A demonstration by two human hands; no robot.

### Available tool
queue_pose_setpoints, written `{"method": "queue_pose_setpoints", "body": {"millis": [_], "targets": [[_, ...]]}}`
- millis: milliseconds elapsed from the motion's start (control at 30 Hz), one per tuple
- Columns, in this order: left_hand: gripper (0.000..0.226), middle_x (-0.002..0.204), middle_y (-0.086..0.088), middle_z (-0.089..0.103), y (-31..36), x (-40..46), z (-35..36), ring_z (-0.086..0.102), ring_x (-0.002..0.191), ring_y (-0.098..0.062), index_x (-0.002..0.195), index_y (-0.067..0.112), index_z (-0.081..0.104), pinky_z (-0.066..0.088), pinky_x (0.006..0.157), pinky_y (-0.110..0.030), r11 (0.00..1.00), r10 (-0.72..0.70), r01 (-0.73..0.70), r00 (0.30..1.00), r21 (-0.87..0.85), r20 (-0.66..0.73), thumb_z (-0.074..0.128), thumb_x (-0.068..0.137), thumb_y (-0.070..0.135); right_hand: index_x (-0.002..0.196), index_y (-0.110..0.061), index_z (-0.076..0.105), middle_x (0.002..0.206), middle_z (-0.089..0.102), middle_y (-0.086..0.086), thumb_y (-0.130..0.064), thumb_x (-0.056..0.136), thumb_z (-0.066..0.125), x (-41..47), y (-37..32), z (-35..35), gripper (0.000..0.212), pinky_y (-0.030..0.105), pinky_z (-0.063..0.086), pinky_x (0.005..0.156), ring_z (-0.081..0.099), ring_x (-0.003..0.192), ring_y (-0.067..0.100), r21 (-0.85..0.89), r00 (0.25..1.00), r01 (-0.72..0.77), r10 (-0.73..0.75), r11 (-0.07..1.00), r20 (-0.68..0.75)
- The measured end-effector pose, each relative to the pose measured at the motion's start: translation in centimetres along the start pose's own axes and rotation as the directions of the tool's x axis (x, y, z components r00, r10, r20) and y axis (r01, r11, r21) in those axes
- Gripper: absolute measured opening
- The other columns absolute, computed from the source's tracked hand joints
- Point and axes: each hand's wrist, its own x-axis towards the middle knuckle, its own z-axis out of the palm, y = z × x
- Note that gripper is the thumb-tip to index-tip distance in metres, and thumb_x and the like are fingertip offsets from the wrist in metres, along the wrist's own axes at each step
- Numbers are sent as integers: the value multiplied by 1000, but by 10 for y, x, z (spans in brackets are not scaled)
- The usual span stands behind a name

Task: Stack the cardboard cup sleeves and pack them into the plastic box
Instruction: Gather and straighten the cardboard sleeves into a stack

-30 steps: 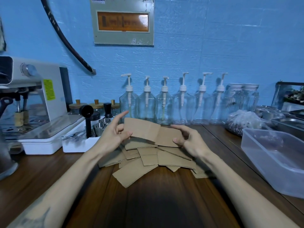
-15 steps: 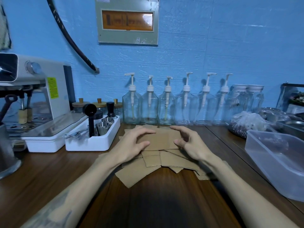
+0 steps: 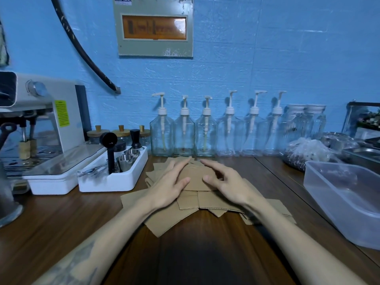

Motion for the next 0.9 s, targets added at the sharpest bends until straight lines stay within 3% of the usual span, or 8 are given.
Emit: {"method": "queue_pose_setpoints", "body": {"millis": [133,233,400,500,600,800,900], "targets": [[43,125,4,53,-6,-2,-6,47,121,-10,144,31,41,32,95,-18,994,56,-51,997,93,-44,50,102,31,139,-36,52,137,58,-9,-23,95,64,0,-2,3,48,31,44,105,54,122,9,-58,999,34,-35,998,-19],[42,124,5,59,-7,-2,-6,51,116,-7,140,31,49,31,93,-5,993,91,-84,991,79,-94,56,99,31,135,-36,57,132,62,-8,-22,92,68,0,-1,3,46,30,42,107,55,121,9,-79,999,26,-30,997,-42],[54,131,12,59,-14,1,-15,54,119,-3,140,43,47,43,101,-28,997,28,-36,994,-71,-104,67,91,37,127,-37,63,125,66,-7,-19,90,71,5,0,1,42,37,44,106,58,117,12,-36,997,13,-16,999,-72],[56,109,9,61,-22,-2,-27,58,101,-3,138,43,45,46,92,-25,979,-85,56,986,-196,-146,69,88,40,121,-44,64,121,67,-7,-16,88,72,8,5,-6,43,41,46,106,60,113,13,41,991,10,-5,999,-130],[50,114,14,55,-35,-10,-37,53,107,4,135,36,51,45,98,-29,990,-138,131,980,-58,-143,63,89,51,111,-56,63,112,68,-9,-14,89,71,10,11,-14,48,41,51,101,63,104,11,112,980,-29,50,993,-195],[75,134,7,38,-37,-10,-30,32,131,-13,143,29,47,32,112,-40,946,-262,250,964,208,33,57,82,70,120,-48,62,113,67,-13,-17,89,70,11,25,-21,45,36,49,102,61,106,7,90,964,-86,106,992,-243],[70,138,4,35,-33,-9,-29,26,134,-16,138,33,51,29,112,-42,924,-276,247,959,292,64,55,81,73,122,-45,62,120,64,-11,-18,89,71,9,27,-21,43,29,43,101,57,112,10,52,966,-94,103,994,-238]]}}
